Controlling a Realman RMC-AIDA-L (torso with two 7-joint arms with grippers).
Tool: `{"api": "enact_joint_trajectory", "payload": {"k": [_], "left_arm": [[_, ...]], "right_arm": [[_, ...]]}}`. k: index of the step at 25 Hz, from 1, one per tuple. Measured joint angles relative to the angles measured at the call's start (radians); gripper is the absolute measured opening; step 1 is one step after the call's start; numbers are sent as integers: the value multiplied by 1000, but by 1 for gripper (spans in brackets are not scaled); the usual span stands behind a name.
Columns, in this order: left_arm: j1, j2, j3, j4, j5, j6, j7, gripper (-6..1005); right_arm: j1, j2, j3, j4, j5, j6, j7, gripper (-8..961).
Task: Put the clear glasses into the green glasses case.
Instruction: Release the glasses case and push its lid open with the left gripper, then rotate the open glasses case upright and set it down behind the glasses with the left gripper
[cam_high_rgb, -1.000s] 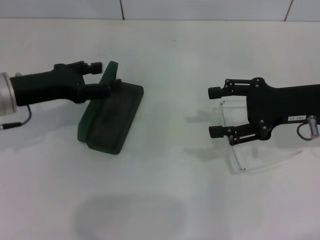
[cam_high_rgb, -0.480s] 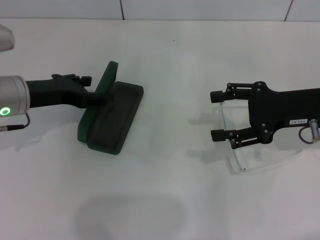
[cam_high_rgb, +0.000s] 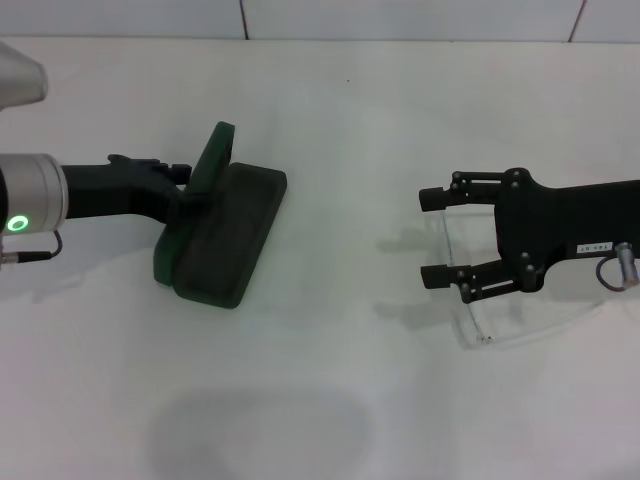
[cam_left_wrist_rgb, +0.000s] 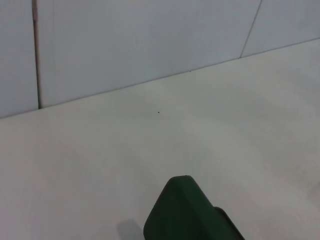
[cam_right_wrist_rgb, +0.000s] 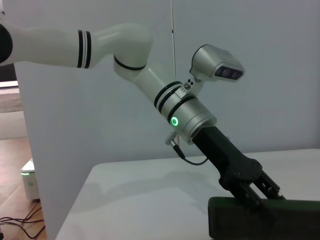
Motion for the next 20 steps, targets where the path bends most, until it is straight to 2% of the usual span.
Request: {"api": "enact_joint_trajectory", "payload": {"k": [9,14,20], "left_arm": [[-20,1,34,24,76,-6,29,545],[-26,1,40,45,79,-11,60,344],[-95,3,37,53,69,-13,62,206]], "right_arm": [[-6,0,0,0,-16,-5,-2,840],[-19,2,0,0,-23,-11,-7,840],[-44,9,-2,-1,-62,-68,-49,840]]}}
